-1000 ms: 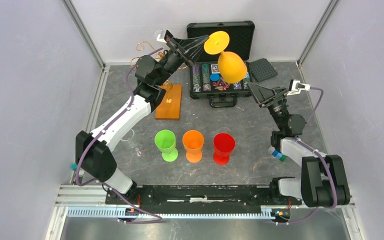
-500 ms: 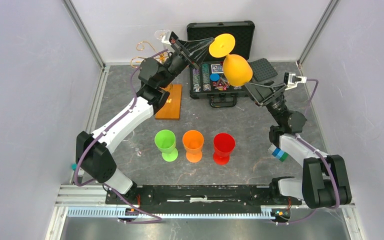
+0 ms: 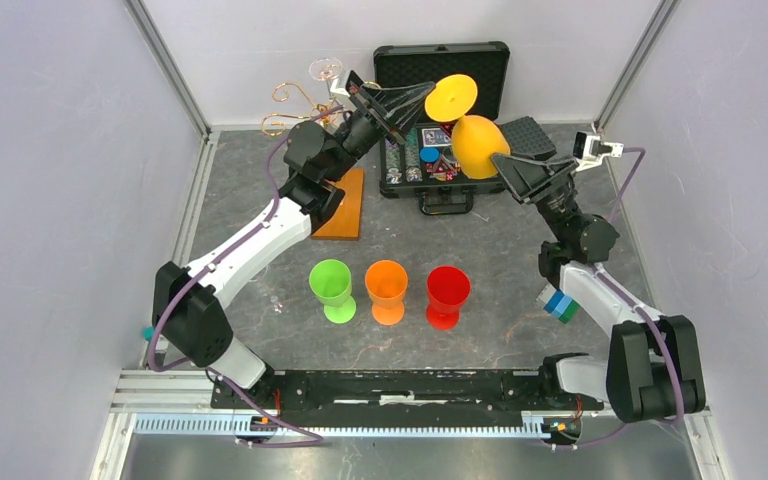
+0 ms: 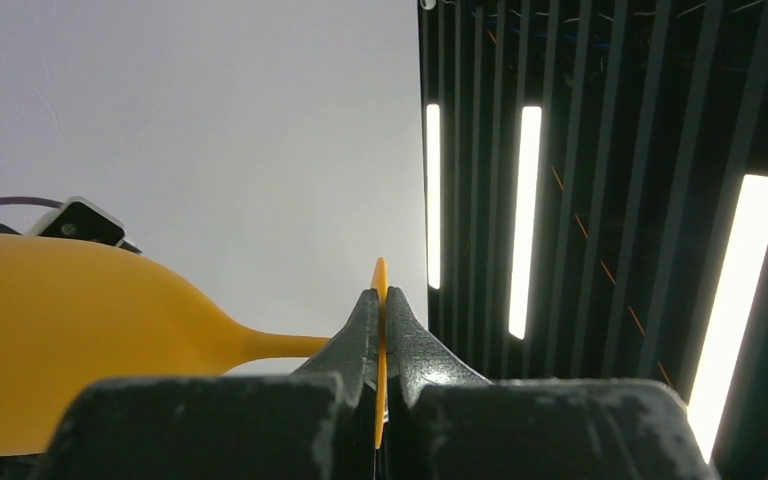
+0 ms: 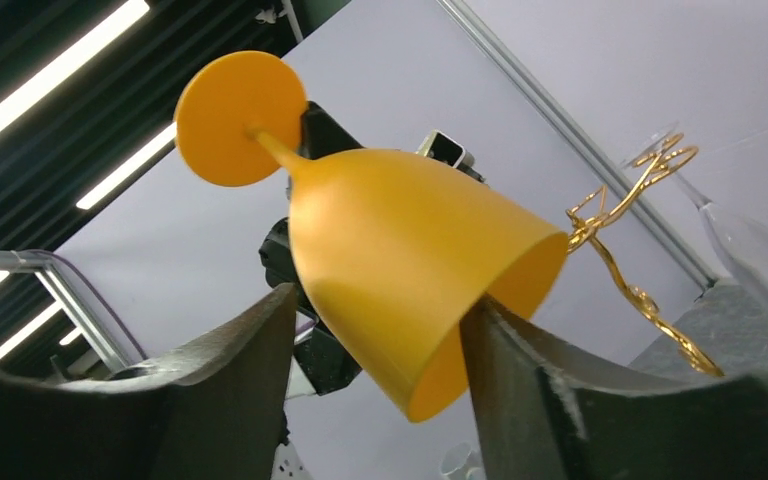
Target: Take the wine glass off the wine glass rack
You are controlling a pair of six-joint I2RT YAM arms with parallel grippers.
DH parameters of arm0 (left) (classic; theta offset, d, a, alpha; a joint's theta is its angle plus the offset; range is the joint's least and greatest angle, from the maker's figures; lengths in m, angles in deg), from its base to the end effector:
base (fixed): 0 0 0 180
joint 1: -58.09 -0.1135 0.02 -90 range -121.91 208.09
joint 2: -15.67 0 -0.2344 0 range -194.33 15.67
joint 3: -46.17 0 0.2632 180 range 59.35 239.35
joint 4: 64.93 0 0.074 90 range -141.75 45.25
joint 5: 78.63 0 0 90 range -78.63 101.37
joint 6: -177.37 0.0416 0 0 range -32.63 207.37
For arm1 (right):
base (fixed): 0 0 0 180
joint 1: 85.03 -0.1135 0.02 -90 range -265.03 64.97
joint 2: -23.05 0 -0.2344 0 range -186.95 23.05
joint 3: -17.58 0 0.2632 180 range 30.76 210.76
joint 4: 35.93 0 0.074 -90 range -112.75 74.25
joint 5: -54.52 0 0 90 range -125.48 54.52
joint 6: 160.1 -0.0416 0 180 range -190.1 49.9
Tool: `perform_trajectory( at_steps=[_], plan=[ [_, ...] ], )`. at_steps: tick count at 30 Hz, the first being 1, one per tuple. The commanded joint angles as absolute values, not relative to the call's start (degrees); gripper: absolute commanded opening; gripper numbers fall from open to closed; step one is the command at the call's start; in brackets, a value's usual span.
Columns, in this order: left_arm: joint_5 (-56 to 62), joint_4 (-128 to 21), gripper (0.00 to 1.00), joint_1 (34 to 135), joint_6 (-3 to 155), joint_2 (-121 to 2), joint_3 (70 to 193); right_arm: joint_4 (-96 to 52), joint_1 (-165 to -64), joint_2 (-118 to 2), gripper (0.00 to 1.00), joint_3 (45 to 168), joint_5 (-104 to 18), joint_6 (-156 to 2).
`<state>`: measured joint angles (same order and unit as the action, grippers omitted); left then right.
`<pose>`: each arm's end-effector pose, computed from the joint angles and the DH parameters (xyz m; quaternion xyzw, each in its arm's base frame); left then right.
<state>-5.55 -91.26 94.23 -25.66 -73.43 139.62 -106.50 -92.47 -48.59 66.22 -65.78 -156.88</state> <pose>0.2970 -0.2319 0.4259 -0.2042 0.4628 -0.8480 0.1583 0.2577 0.0548 0.3143 0.0354 0.4244 0.7236 0.5431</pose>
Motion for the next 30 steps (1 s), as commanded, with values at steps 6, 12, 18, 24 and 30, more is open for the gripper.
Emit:
perform_trajectory(
  at_steps=[6,12,18,24,30],
  plan=[
    [-1.9,-95.1,0.02,94.6,-29.4,-70.6,136.9,-134.9,-93.7,-43.4,0.37,69.7,-63.2,-154.9],
    [-1.6,-96.2,0.15,94.7,-28.9,-70.3,136.6,-134.9,-93.7,-43.0,0.1,69.9,-62.5,-155.4],
    [0.1,-93.9,0.6,94.4,-23.0,-66.9,136.1,-132.0,-93.7,-41.6,0.0,69.4,-61.9,-153.8],
    [1.1,-87.6,0.77,92.8,-14.5,-62.2,133.6,-106.7,-93.7,-33.2,0.0,69.1,-60.8,-139.6],
    [-2.1,-81.3,0.89,86.6,-2.0,-58.9,134.8,-60.6,-93.6,-25.2,0.0,76.4,-54.7,-113.5]
  ],
)
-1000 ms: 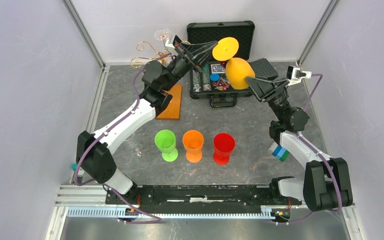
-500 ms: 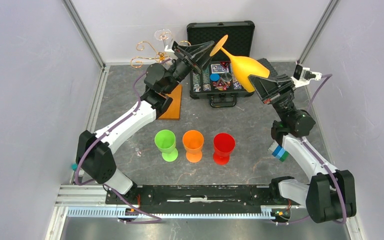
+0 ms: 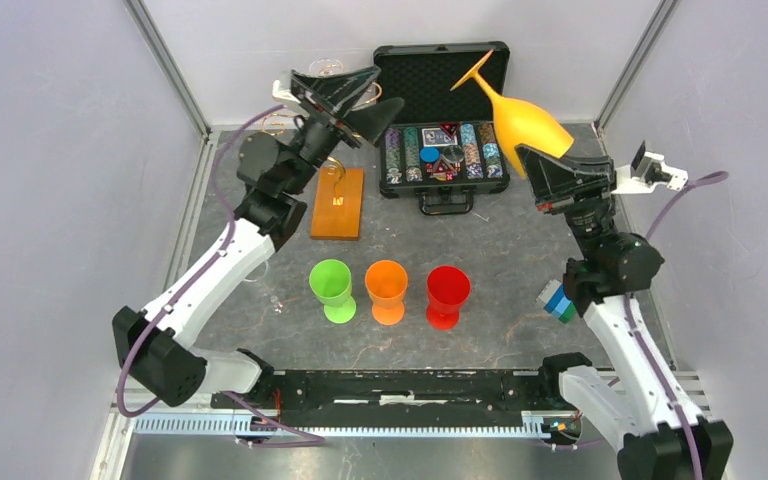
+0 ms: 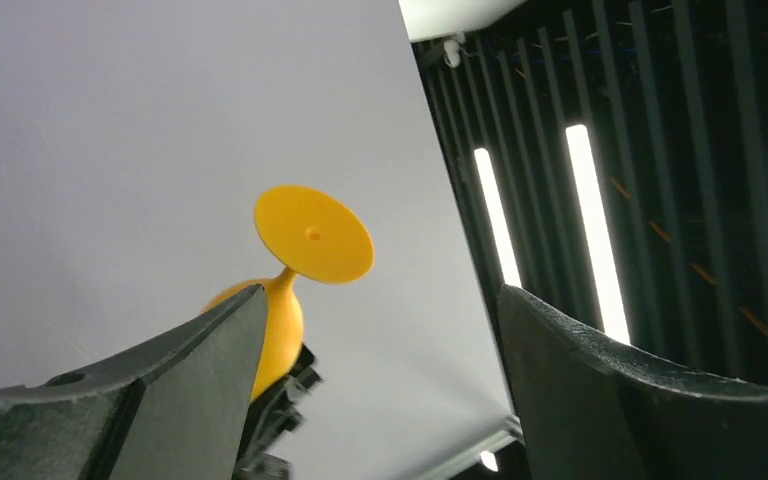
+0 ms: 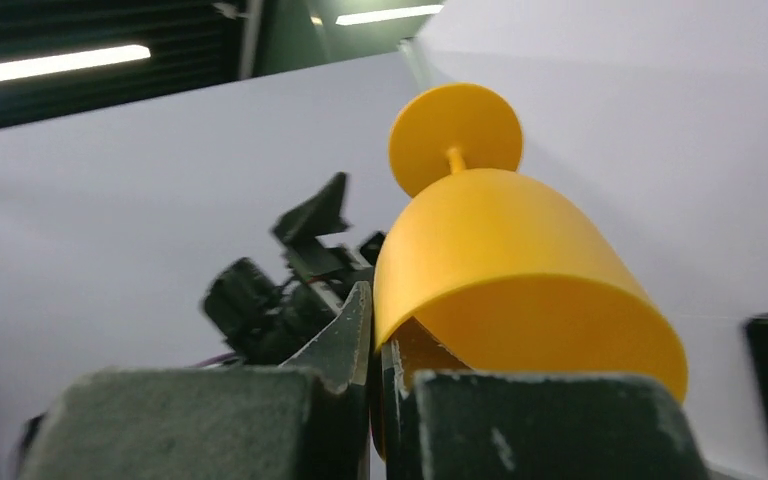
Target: Take the wine glass off the wine glass rack
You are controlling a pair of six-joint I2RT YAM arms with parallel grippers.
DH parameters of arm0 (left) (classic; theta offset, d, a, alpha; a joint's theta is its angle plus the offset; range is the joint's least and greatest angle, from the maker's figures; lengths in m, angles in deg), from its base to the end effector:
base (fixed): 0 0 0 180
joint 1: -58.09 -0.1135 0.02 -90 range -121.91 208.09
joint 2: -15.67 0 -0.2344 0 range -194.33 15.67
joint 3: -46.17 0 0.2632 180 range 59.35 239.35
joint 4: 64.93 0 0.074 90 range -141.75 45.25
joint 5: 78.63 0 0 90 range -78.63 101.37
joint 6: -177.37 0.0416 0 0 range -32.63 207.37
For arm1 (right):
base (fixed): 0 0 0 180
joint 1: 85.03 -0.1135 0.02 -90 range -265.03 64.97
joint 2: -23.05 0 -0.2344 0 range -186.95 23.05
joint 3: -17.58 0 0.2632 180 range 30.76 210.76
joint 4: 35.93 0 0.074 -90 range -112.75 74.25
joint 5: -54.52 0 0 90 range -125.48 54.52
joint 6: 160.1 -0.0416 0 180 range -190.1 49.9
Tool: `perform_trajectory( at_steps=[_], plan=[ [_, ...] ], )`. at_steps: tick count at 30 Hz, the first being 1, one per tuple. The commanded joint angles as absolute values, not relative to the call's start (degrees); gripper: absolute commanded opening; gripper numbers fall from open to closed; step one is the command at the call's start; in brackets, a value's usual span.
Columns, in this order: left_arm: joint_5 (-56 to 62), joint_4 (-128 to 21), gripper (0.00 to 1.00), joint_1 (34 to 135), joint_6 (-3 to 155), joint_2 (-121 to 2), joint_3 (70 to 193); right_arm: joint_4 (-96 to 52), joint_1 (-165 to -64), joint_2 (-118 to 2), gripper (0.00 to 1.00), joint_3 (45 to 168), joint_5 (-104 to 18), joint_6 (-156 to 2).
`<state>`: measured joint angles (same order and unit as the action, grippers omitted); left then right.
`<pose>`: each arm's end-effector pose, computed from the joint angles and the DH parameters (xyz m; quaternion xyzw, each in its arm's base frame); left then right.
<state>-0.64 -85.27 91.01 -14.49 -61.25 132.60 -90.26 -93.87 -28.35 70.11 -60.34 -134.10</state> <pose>0.2690 -0.1844 0.4424 -0.2074 0.4621 -0.8146 0.2825 0.1952 0.0481 0.3939 -0.0480 0.3521 0.6051 0.7125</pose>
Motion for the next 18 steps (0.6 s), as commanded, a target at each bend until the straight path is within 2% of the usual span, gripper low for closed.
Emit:
perform_trajectory(
  at_steps=[1,4,8,14,18],
  plan=[
    [-3.6,-79.8,0.9,84.7,0.6,-59.0,136.8,-51.9,-93.6,-24.4,0.0,78.2,-52.8,-109.6],
    [-9.3,-73.9,0.91,79.4,8.1,-59.8,142.6,-29.6,-93.6,-23.8,0.0,84.9,-45.7,-97.0],
    [-12.5,-64.5,0.92,75.6,19.9,-60.2,147.6,-11.4,-93.6,-23.4,0.0,89.4,-38.6,-84.6],
    [-5.7,-45.5,0.94,75.0,40.3,-59.5,153.7,13.5,-93.6,-27.0,0.0,96.7,-38.9,-74.2],
    [-0.1,-38.7,0.97,74.8,47.3,-58.8,155.1,21.4,-93.7,-26.6,0.0,94.6,-41.0,-72.5]
  ],
)
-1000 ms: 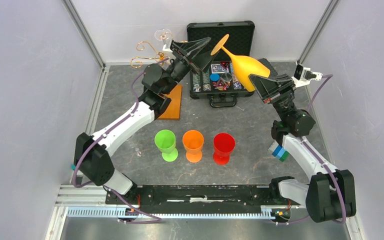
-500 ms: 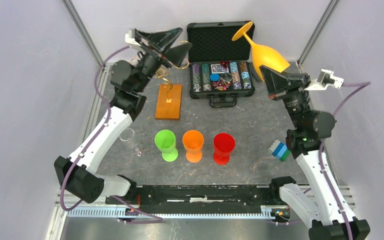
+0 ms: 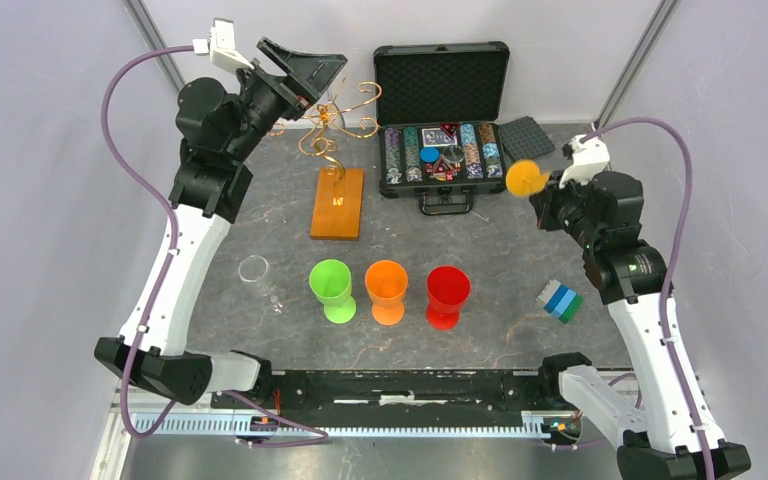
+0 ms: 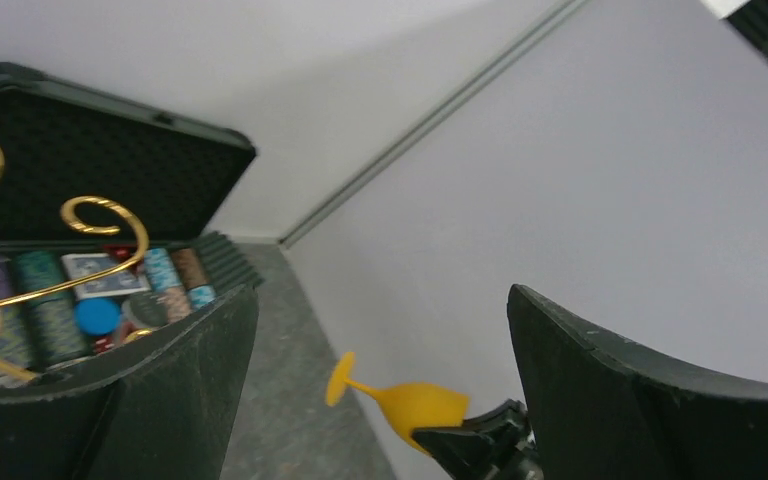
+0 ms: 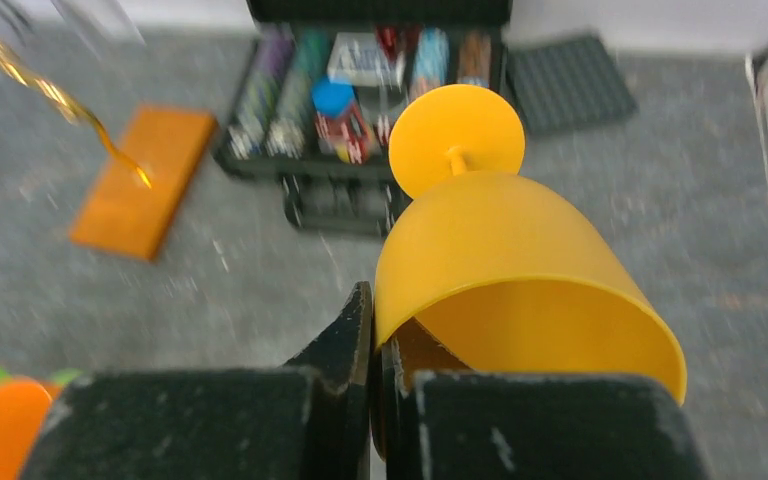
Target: Take the wine glass off the wine glass rack
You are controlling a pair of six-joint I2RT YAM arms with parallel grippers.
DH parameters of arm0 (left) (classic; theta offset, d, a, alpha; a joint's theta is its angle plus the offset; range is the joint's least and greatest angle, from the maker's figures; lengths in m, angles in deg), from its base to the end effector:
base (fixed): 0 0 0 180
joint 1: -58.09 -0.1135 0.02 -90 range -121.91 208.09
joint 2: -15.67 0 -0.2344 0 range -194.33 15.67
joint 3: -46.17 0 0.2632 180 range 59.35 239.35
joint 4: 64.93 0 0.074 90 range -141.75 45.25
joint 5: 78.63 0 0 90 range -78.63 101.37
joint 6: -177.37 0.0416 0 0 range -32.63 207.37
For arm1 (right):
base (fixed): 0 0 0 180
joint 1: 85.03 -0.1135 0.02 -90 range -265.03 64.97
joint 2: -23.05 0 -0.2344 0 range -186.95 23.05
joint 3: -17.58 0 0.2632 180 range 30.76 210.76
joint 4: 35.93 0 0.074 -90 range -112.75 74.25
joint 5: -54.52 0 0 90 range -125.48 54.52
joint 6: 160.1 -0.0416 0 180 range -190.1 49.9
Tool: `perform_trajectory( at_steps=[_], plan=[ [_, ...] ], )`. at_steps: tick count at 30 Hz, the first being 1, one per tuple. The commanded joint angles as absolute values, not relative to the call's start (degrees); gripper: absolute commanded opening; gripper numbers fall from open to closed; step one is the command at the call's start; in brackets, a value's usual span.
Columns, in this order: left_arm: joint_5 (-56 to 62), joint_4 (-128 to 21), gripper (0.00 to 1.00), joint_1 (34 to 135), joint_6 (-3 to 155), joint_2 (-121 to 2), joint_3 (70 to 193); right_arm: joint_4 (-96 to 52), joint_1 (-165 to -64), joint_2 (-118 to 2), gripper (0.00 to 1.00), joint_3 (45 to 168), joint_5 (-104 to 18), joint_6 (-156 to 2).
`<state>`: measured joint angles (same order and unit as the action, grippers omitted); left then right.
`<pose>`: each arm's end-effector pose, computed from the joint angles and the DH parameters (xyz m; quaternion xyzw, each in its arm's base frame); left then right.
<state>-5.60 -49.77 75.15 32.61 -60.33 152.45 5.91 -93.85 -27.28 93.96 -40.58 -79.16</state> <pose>0.2837 -0.0997 0.5033 -0.0834 0.6069 -0.5332 0.5834 0.2148 0.0371 0.3781 -0.0252 0.7968 0.1287 0.5898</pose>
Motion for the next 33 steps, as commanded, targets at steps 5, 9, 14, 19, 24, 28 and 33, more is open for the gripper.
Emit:
perform_trajectory(
  at_steps=[5,9,14,19,24,28,33],
  plan=[
    [0.2,-36.2,0.98,74.9,51.5,-58.7,155.3,25.4,-93.6,-25.0,0.0,89.5,-46.1,-72.3],
    [-0.1,-34.0,1.0,74.9,54.9,-58.5,155.5,27.2,-93.7,-24.5,0.0,87.3,-47.4,-72.2],
    [0.5,-31.7,1.0,74.9,57.7,-57.8,155.6,28.4,-94.4,-23.1,0.0,85.3,-47.3,-73.0],
    [0.6,-29.4,1.0,74.8,60.4,-55.7,154.3,30.1,-97.1,-22.9,0.0,83.6,-44.6,-74.2],
    [1.5,-29.0,1.0,74.9,61.5,-53.4,152.3,31.1,-104.7,-23.9,0.0,82.9,-39.9,-77.3],
    [2.2,-28.3,1.0,74.9,62.1,-52.9,152.2,31.4,-110.1,-25.3,0.0,82.0,-37.9,-79.5],
    [2.7,-28.2,1.0,74.9,62.3,-52.9,152.3,32.3,-116.1,-27.2,0.0,81.0,-37.1,-80.7]
  ],
)
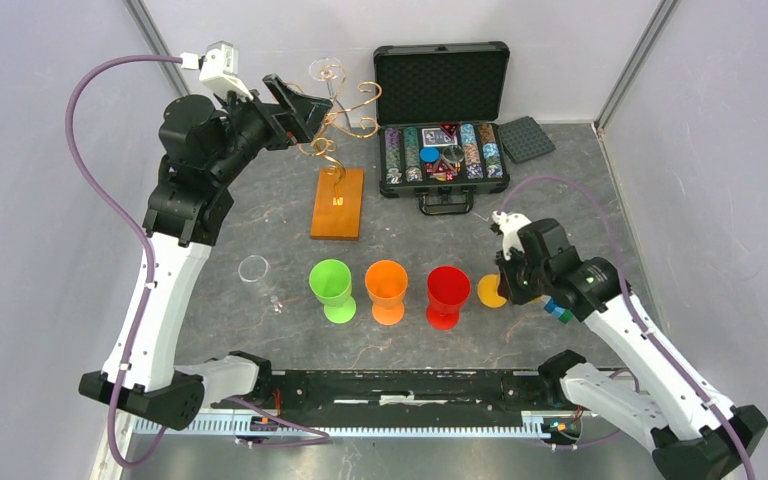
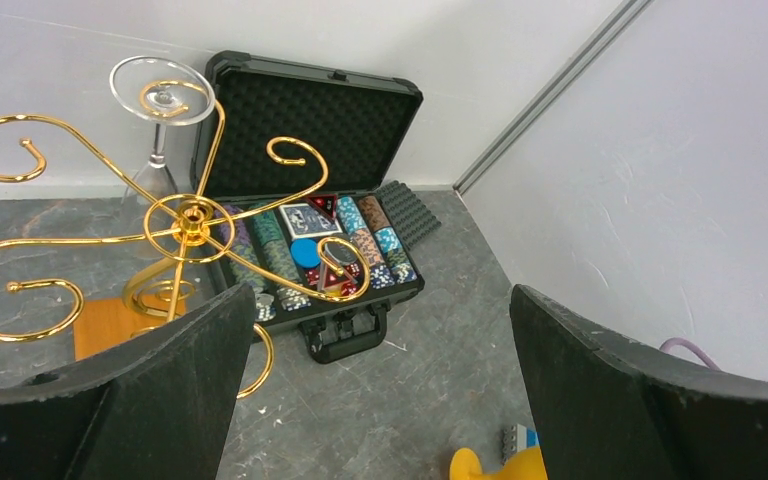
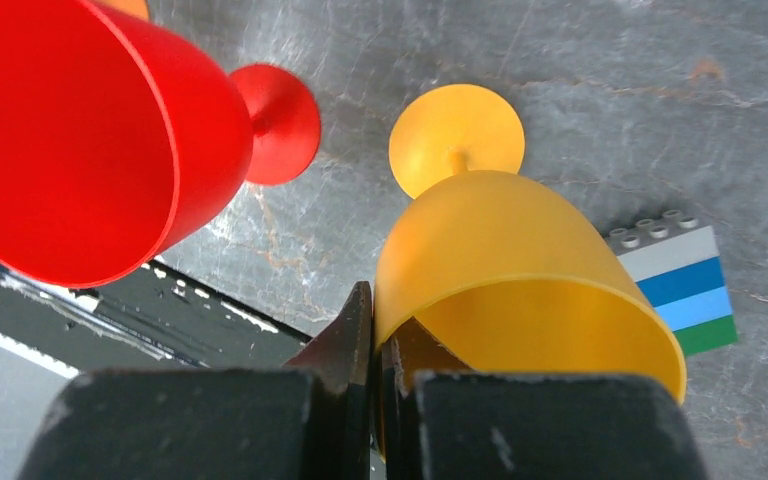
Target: Take the wine glass off the wine glass rack
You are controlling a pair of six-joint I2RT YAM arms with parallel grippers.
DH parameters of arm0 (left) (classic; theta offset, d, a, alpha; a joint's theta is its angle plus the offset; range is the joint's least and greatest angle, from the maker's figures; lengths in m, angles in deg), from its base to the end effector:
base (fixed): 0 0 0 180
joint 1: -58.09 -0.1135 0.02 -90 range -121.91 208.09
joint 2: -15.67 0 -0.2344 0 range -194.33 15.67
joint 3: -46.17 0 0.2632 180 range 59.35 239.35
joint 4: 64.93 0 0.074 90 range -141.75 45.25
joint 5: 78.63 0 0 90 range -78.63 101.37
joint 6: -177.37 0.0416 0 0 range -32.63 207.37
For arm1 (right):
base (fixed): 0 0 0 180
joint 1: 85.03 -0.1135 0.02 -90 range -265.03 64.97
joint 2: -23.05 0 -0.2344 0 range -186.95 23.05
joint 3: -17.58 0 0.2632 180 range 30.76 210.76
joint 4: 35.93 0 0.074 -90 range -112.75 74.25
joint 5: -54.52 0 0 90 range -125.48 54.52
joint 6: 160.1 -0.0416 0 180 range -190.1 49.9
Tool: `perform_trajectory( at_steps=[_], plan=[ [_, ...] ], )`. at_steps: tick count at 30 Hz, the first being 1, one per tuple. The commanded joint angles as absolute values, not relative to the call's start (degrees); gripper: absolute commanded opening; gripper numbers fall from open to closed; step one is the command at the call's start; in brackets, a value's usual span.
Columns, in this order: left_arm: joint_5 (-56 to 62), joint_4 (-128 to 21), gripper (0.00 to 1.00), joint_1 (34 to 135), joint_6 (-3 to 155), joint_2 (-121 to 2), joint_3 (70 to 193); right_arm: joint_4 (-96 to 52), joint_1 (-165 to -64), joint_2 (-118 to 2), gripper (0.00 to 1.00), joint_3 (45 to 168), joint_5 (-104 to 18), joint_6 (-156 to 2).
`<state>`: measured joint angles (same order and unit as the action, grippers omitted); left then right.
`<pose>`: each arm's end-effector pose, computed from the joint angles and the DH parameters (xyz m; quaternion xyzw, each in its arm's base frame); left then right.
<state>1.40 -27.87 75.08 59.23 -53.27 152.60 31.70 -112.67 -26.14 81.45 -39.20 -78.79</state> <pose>0.2461 -0.0827 0.4933 -0.0068 0.7045 -0.3279 0.6295 0.1680 0.0910 0.2654 -0.1662 0.9331 0.1282 0.2921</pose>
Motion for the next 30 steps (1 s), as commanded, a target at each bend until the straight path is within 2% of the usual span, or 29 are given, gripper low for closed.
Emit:
perform_trajectory(
  at_steps=[1,12,17,26,30],
  plan=[
    [2.7,-28.2,1.0,74.8,62.3,-53.0,152.4,33.0,-117.4,-27.4,0.0,81.2,-36.3,-80.8],
    [3.3,-28.3,1.0,74.8,62.3,-53.0,151.5,40.5,-125.0,-31.3,0.02,83.6,-31.4,-80.9],
    [3.9,-28.5,1.0,74.8,62.4,-52.8,151.2,40.4,-125.3,-31.5,0.23,84.7,-30.3,-80.6],
    [4.9,-28.4,1.0,74.8,61.8,-55.5,153.0,35.3,-125.4,-31.7,0.44,90.8,-27.8,-80.2],
    [6.1,-29.5,1.0,74.4,60.0,-57.7,154.8,33.3,-125.4,-32.0,0.49,94.8,-23.0,-80.9]
  ],
)
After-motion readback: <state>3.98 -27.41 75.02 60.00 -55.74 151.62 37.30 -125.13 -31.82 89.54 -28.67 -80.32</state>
